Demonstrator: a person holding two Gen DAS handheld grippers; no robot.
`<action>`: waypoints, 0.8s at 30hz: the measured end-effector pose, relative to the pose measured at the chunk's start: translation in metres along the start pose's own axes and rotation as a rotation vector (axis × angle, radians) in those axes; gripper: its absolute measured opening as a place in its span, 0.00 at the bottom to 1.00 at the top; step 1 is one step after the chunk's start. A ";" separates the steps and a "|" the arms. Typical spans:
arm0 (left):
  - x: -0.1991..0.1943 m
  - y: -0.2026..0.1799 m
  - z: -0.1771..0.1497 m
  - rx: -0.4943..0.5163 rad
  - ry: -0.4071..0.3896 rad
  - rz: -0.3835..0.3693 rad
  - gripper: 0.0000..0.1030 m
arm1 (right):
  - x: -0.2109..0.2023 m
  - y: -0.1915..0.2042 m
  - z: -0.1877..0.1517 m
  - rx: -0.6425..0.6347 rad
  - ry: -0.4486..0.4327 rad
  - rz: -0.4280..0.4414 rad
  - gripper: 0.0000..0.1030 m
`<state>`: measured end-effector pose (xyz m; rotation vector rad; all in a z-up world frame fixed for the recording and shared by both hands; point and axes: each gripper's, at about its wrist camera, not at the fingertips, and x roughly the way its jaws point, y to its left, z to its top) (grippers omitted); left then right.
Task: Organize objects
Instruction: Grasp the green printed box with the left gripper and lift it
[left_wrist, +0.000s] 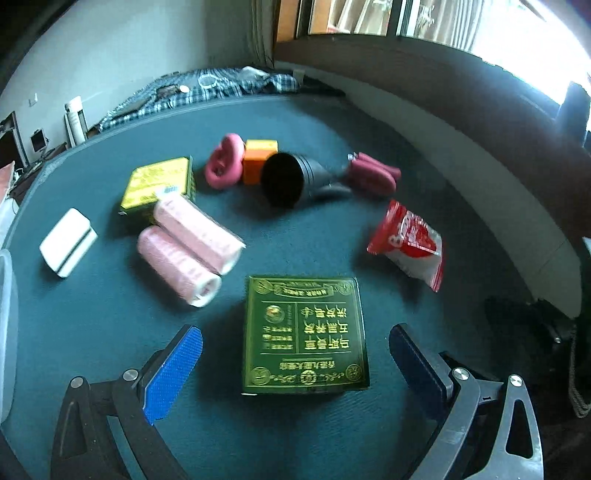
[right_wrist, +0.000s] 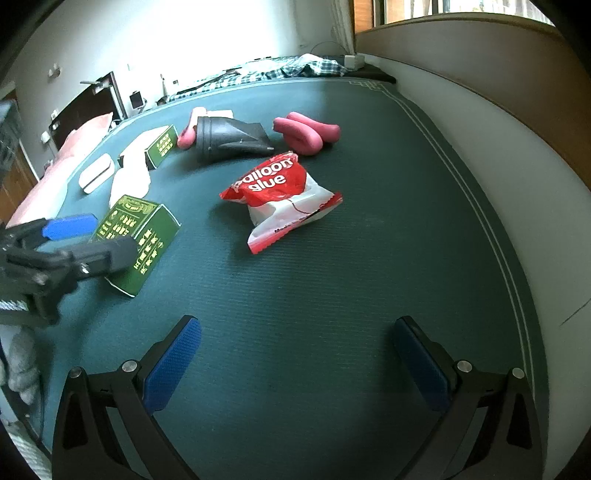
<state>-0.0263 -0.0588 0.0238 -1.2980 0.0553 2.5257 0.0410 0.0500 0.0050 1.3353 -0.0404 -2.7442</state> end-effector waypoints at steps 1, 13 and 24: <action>0.002 -0.001 -0.001 0.002 0.005 -0.001 0.99 | 0.000 0.000 0.000 0.000 0.000 0.001 1.00; 0.006 0.001 -0.008 0.017 0.022 0.016 0.67 | 0.000 0.002 0.000 -0.008 -0.011 -0.026 0.96; -0.036 0.034 -0.017 -0.037 -0.051 0.076 0.67 | -0.006 0.021 0.006 -0.025 -0.026 0.021 0.74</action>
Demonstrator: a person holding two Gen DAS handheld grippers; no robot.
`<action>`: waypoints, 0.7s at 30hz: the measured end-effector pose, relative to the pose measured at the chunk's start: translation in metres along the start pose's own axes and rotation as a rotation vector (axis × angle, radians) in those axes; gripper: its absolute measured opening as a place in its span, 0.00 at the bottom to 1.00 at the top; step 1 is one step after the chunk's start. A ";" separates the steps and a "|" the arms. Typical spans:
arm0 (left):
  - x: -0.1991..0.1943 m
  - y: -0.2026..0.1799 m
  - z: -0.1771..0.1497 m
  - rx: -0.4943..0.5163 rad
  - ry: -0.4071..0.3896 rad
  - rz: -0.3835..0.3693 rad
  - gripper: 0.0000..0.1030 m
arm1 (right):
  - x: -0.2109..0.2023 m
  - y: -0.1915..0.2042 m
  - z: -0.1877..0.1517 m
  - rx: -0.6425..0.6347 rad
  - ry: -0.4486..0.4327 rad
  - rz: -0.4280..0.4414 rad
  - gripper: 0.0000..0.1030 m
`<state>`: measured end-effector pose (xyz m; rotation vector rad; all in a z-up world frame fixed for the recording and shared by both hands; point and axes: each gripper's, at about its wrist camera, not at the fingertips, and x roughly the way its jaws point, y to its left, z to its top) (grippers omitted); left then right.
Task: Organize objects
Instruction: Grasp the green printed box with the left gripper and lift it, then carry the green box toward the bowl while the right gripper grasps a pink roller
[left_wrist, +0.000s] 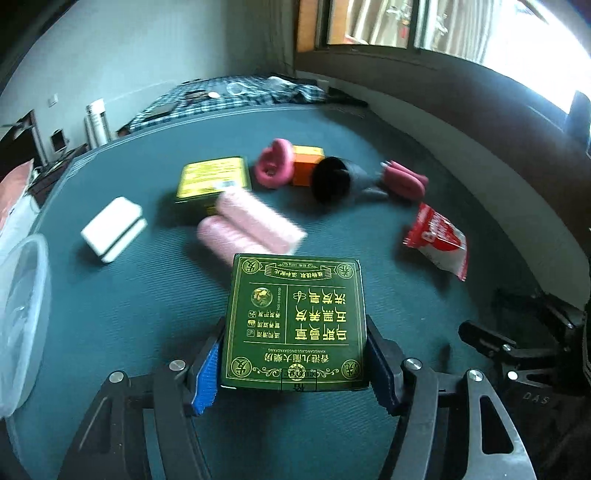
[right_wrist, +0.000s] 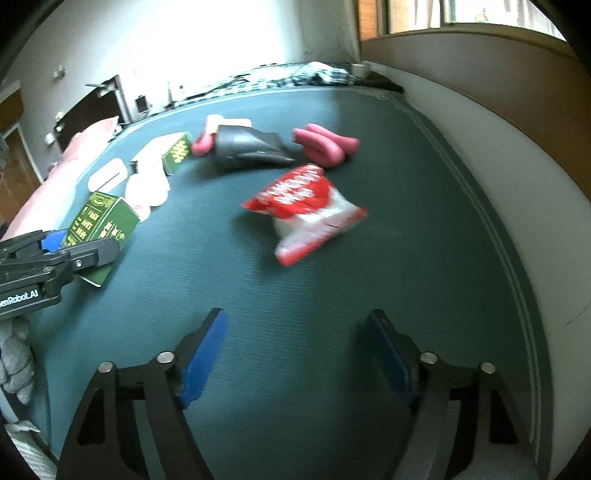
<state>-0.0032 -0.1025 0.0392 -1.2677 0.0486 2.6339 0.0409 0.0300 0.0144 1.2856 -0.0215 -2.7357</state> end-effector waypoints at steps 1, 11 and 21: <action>-0.004 0.005 -0.001 -0.011 -0.005 0.008 0.67 | 0.000 0.005 0.002 -0.012 -0.002 0.009 0.74; -0.027 0.050 -0.001 -0.075 -0.062 0.081 0.67 | 0.011 0.054 0.042 -0.071 -0.007 0.152 0.64; -0.041 0.091 -0.006 -0.126 -0.098 0.116 0.67 | 0.043 0.090 0.090 -0.064 0.006 0.260 0.60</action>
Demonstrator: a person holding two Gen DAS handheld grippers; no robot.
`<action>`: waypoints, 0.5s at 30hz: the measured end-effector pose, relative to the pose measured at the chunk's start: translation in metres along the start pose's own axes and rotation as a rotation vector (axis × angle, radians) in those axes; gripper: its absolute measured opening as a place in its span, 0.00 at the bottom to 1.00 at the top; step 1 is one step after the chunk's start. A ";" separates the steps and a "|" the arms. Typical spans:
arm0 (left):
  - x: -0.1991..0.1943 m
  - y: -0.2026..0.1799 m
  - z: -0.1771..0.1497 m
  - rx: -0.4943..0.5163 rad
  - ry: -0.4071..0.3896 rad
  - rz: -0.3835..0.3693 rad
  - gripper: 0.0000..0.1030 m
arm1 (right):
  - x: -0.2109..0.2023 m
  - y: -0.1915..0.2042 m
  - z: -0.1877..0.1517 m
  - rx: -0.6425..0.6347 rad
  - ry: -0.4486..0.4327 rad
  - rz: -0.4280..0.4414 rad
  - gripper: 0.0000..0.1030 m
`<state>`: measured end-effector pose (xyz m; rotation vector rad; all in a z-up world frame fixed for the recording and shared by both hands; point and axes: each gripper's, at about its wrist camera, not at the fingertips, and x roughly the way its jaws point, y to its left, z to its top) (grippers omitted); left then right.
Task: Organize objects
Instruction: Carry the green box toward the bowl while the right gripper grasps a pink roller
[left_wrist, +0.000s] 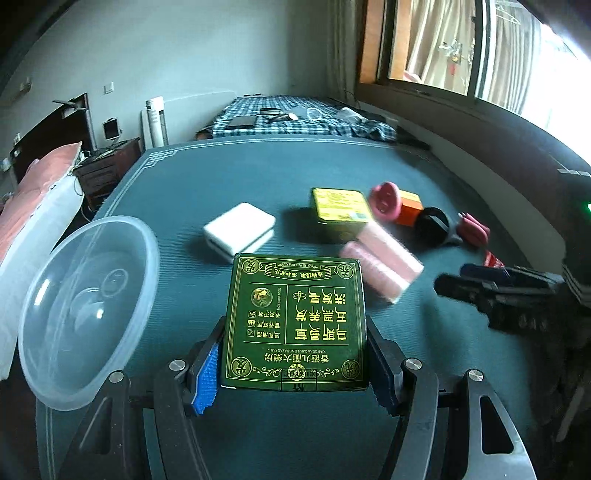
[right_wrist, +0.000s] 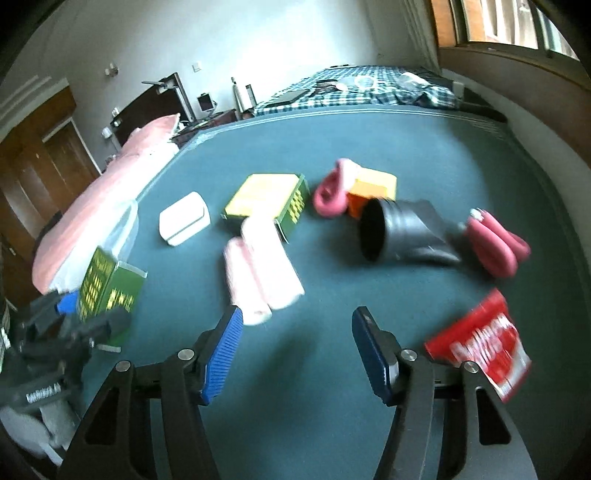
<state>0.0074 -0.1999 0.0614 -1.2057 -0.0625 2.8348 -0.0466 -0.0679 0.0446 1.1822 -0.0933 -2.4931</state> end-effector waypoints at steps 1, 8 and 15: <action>-0.001 0.004 0.000 -0.005 -0.003 0.002 0.67 | 0.004 0.001 0.004 0.000 0.000 0.004 0.60; -0.002 0.024 0.002 -0.032 -0.010 0.002 0.67 | 0.033 0.006 0.026 0.016 0.026 0.028 0.54; 0.002 0.031 0.003 -0.047 -0.008 -0.001 0.67 | 0.050 0.004 0.031 0.016 0.055 0.049 0.51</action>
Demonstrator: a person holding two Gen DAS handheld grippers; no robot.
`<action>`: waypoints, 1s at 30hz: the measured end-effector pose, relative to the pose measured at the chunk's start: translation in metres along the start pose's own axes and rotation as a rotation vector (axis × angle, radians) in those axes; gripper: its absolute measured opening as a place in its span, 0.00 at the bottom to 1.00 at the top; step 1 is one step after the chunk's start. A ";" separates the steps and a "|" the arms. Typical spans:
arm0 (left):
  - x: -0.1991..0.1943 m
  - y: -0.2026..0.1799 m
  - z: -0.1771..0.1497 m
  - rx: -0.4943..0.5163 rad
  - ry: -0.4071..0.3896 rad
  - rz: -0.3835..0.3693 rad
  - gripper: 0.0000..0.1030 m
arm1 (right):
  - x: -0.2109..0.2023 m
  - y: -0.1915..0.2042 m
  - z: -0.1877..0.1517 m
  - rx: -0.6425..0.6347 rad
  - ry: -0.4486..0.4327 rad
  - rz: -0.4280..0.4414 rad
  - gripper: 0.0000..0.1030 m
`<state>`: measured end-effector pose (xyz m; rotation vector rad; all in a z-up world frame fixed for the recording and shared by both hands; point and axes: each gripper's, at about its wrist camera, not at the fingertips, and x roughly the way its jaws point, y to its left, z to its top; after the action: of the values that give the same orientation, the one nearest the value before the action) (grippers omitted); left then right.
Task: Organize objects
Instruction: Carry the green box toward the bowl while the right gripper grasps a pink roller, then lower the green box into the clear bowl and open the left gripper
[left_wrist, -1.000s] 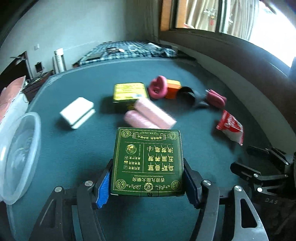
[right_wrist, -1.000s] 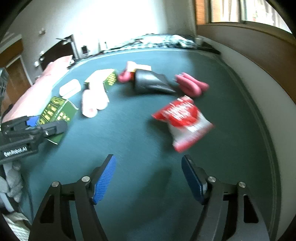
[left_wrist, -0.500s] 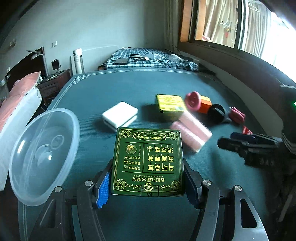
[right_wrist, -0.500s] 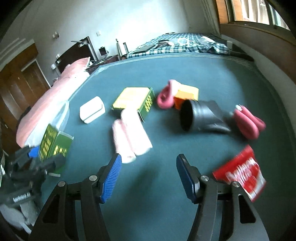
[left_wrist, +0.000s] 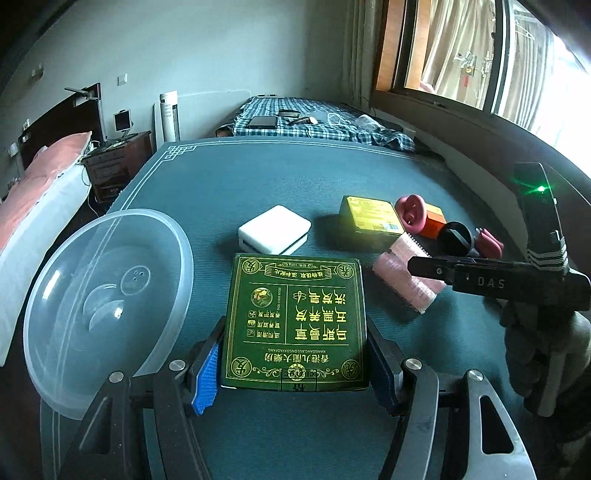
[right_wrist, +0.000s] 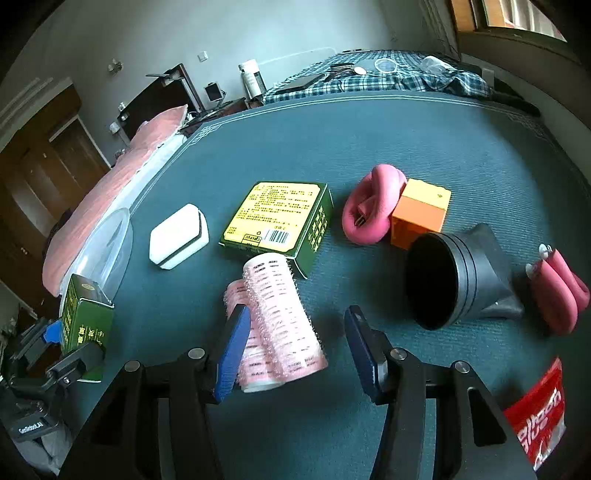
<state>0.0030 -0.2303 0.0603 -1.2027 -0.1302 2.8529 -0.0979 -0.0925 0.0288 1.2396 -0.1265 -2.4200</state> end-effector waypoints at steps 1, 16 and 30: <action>0.001 0.000 0.000 -0.001 0.001 -0.001 0.67 | 0.000 0.000 0.001 -0.003 -0.003 -0.004 0.49; 0.005 -0.005 0.002 0.003 0.006 -0.003 0.67 | 0.011 0.018 -0.017 -0.150 -0.047 -0.189 0.27; -0.003 0.001 0.007 -0.017 -0.025 0.010 0.67 | -0.003 0.015 -0.037 -0.105 -0.086 -0.250 0.27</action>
<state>0.0002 -0.2321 0.0667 -1.1746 -0.1506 2.8818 -0.0626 -0.1007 0.0132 1.1646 0.1375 -2.6555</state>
